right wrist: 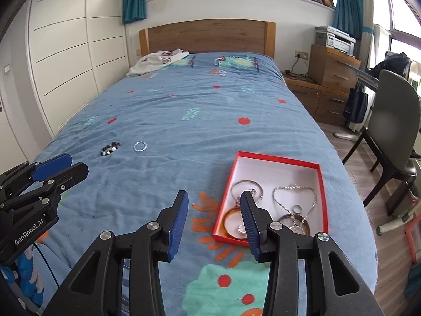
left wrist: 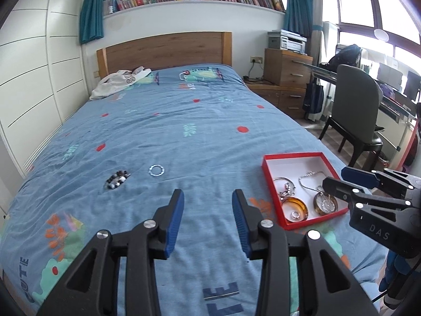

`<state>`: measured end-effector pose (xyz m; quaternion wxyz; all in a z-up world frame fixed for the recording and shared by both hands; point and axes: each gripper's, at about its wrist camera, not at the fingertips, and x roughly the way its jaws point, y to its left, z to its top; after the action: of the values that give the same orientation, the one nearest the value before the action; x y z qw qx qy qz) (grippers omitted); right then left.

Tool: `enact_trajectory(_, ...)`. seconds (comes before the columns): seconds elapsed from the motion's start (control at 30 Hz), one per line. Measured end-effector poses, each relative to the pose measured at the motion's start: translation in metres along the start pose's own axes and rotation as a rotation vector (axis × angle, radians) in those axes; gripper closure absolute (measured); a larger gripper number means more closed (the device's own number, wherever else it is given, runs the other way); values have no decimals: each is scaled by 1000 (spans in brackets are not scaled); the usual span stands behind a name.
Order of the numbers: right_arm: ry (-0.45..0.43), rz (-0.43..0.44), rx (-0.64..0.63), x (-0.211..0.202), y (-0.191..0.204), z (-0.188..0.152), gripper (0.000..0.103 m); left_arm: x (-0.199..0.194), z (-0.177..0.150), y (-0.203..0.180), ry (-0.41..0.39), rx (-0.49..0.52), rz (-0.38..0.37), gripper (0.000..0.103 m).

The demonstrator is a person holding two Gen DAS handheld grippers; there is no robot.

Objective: Organize jewelry
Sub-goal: 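Withdraw both tools from the box toward the beaded bracelet and twisted hoop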

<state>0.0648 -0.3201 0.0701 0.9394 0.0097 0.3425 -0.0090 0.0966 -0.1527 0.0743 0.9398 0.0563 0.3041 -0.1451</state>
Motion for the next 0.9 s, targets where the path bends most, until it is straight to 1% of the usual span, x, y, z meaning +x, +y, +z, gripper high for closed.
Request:
enact_trajectory(0.13, 2, 19, -22, 4, 16, 4, 61, 0, -4, 21, 2, -29, 23, 67)
enact_trajectory(0.23, 12, 34, -41, 11, 28, 7, 59, 6, -7, 38, 13, -53, 42, 67)
enact_trajectory(0.47, 54, 77, -84, 45, 59, 15, 58, 37, -19, 78, 63, -107, 88, 67)
enact_trajectory(0.6, 93, 107, -107, 80, 76, 20, 58, 67, -31, 110, 105, -157, 121, 67)
enact_trajectory(0.7, 118, 129, -120, 108, 88, 24, 58, 93, -43, 140, 133, -221, 126, 67)
enact_trajectory(0.77, 132, 148, -131, 130, 96, 28, 58, 109, -50, 159, 142, -266, 120, 67)
enact_trajectory(0.9, 156, 194, -144, 176, 116, 39, 58, 138, -53, 191, 140, -308, 137, 67)
